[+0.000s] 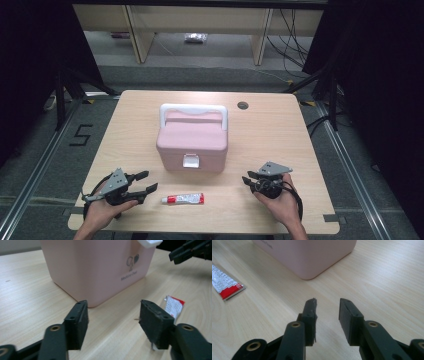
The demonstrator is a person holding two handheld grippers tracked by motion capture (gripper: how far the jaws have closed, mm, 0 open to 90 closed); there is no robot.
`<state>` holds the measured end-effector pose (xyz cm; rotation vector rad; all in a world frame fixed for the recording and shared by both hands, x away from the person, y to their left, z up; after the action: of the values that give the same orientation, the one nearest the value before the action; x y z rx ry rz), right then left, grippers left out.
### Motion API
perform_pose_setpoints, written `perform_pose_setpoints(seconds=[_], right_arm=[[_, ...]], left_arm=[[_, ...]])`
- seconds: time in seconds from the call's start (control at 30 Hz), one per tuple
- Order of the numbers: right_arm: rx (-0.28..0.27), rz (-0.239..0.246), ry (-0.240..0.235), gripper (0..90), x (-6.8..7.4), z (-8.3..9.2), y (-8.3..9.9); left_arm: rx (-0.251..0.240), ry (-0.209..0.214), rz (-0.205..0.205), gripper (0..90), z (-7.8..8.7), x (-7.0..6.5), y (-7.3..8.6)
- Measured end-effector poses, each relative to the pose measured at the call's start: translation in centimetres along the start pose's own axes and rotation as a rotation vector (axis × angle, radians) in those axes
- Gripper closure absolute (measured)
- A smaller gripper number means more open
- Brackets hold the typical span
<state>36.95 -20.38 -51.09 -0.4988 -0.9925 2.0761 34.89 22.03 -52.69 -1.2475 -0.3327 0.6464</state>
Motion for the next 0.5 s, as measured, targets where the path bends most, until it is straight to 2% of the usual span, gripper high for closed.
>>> perform_pose_setpoints(seconds=[0.03,0.07,0.1,0.13,0.17,0.2,0.23,0.27,0.3,0.33,0.4,0.43,0.47,0.5], right_arm=[[0.008,-0.002,-0.004,69.9,-0.3,0.0,-0.1],[0.008,-0.002,-0.004,69.9,-0.3,0.0,-0.1],[0.009,-0.043,-0.004,73.8,-0.5,0.0,-0.2],[0.006,-0.019,-0.002,76.2,-1.0,0.0,-0.3],[0.006,-0.033,-0.002,78.5,-1.1,0.0,-0.4],[0.006,-0.033,-0.002,78.5,-1.1,0.0,-0.4],[0.008,-0.042,-0.006,81.0,-1.3,0.0,-0.5],[0.002,-0.049,-0.012,86.3,-1.7,-0.1,-0.8],[0.002,-0.049,-0.012,86.3,-1.7,-0.1,-0.8],[0.005,-0.062,0.016,90.0,-1.9,0.1,-1.1],[-0.002,-0.075,0.022,90.0,-2.1,0.1,-1.4],[-0.01,-0.101,0.012,90.0,-2.1,-0.1,-1.6],[-0.02,-0.088,0.03,90.0,-2.4,-0.1,-2.0],[-0.017,-0.098,0.038,90.0,-2.5,-0.1,-2.3]], left_arm=[[-0.009,-0.017,0.001,47.1,0.0,0.1,-0.1],[-0.017,-0.019,-0.003,47.1,0.1,0.3,-0.3],[-0.041,-0.034,0.02,54.4,0.1,0.7,-0.6],[-0.041,-0.034,0.02,59.0,0.1,0.7,-0.6],[-0.045,-0.04,0.022,63.4,0.1,1.0,-0.8],[-0.045,-0.051,0.033,63.4,0.1,1.3,-1.0],[-0.045,-0.056,0.058,67.6,0.0,1.7,-1.1],[-0.041,-0.05,0.069,75.5,-0.1,2.0,-1.3],[-0.039,-0.062,0.072,75.5,-0.2,2.3,-1.4],[-0.014,-0.081,0.064,82.2,-0.4,2.9,-1.8],[-0.024,-0.083,0.07,85.0,-0.6,3.3,-2.1],[-0.032,-0.095,0.081,87.9,-0.7,3.5,-2.5],[-0.038,-0.109,0.084,89.4,-0.9,3.9,-2.9],[-0.044,-0.12,0.092,89.5,-1.1,4.1,-3.2]])
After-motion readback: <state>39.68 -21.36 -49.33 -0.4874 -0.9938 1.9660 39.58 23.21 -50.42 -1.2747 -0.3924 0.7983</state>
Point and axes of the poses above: each handheld gripper's, and its own axes: z roughly backward along the jaws, y roughly out of its underside, x roughly to its left, the point moved 3 cm from there along -z, roughly forward along the jaws, and after that the axes turned 4 degrees about y, right-handed, at the moved point
